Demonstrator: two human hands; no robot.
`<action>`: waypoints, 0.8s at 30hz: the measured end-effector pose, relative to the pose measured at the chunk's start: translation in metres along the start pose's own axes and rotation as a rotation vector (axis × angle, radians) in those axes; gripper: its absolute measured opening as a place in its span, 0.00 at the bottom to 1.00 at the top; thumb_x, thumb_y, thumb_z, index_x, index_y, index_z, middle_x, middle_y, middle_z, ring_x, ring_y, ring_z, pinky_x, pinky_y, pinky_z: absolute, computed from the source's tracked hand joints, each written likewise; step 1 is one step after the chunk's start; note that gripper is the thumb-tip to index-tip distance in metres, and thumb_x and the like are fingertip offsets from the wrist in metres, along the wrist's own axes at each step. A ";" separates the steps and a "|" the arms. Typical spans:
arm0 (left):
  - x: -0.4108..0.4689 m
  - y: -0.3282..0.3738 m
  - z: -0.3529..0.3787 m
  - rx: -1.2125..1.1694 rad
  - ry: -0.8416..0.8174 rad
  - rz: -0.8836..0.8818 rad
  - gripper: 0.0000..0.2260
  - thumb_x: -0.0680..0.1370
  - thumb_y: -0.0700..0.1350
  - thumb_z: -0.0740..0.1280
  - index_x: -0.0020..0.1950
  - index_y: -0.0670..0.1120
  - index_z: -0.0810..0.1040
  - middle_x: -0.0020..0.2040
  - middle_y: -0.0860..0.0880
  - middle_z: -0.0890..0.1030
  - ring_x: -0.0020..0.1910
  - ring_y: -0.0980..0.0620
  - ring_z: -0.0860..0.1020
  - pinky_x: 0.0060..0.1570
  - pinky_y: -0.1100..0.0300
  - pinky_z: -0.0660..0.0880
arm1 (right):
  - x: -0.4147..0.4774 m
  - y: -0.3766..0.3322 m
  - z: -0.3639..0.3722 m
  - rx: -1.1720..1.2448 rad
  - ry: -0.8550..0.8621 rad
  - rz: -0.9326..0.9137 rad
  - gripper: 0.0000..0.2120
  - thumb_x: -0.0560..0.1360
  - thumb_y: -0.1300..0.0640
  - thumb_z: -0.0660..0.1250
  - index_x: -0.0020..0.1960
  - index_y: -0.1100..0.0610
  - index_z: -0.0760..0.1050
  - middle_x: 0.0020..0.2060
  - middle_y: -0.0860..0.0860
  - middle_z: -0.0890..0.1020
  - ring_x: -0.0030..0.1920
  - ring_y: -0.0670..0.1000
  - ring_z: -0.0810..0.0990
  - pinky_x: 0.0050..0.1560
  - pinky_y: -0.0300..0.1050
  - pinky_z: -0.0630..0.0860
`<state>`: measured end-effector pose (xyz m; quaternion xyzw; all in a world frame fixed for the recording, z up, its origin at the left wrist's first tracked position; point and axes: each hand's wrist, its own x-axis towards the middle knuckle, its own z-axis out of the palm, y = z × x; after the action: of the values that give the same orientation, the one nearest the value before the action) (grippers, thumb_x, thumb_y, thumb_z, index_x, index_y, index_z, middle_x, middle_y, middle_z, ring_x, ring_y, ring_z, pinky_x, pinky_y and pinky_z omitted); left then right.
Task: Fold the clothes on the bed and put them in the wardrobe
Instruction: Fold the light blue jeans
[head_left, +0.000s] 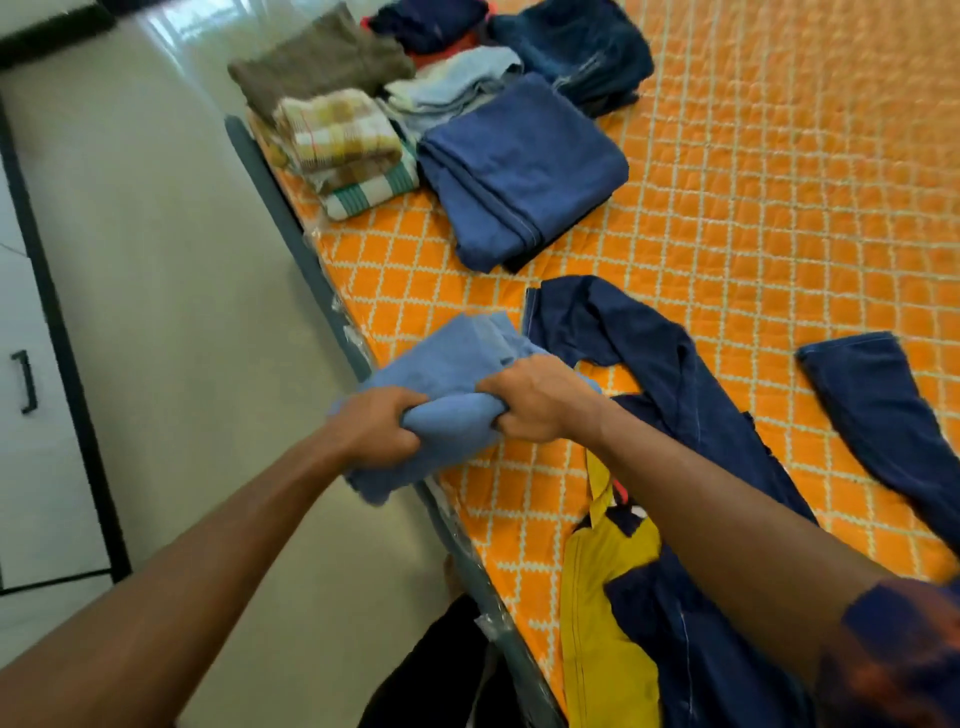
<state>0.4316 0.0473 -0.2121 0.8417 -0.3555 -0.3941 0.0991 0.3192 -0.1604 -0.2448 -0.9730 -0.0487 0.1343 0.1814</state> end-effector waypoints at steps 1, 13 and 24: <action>-0.004 0.003 -0.018 -0.010 0.003 0.024 0.17 0.60 0.47 0.59 0.46 0.48 0.79 0.42 0.47 0.81 0.43 0.45 0.80 0.37 0.54 0.74 | 0.002 -0.002 -0.019 -0.001 -0.004 0.008 0.05 0.66 0.48 0.62 0.39 0.48 0.69 0.29 0.46 0.69 0.33 0.55 0.70 0.34 0.47 0.61; 0.071 0.053 -0.236 -0.284 0.115 0.189 0.17 0.57 0.42 0.64 0.43 0.45 0.82 0.38 0.42 0.81 0.35 0.51 0.76 0.35 0.51 0.73 | 0.102 0.065 -0.264 0.114 -0.064 0.153 0.13 0.62 0.52 0.71 0.46 0.44 0.79 0.39 0.44 0.81 0.40 0.50 0.79 0.40 0.50 0.74; 0.179 0.123 -0.292 -0.018 0.823 0.536 0.24 0.71 0.41 0.66 0.68 0.48 0.77 0.49 0.42 0.84 0.45 0.36 0.81 0.40 0.44 0.79 | 0.157 0.180 -0.339 -0.136 0.675 0.193 0.18 0.61 0.56 0.61 0.49 0.56 0.76 0.46 0.54 0.82 0.48 0.61 0.80 0.47 0.54 0.74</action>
<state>0.6601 -0.1970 -0.0676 0.8057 -0.4873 0.0076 0.3365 0.5729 -0.4203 -0.0451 -0.9724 0.0974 -0.1818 0.1087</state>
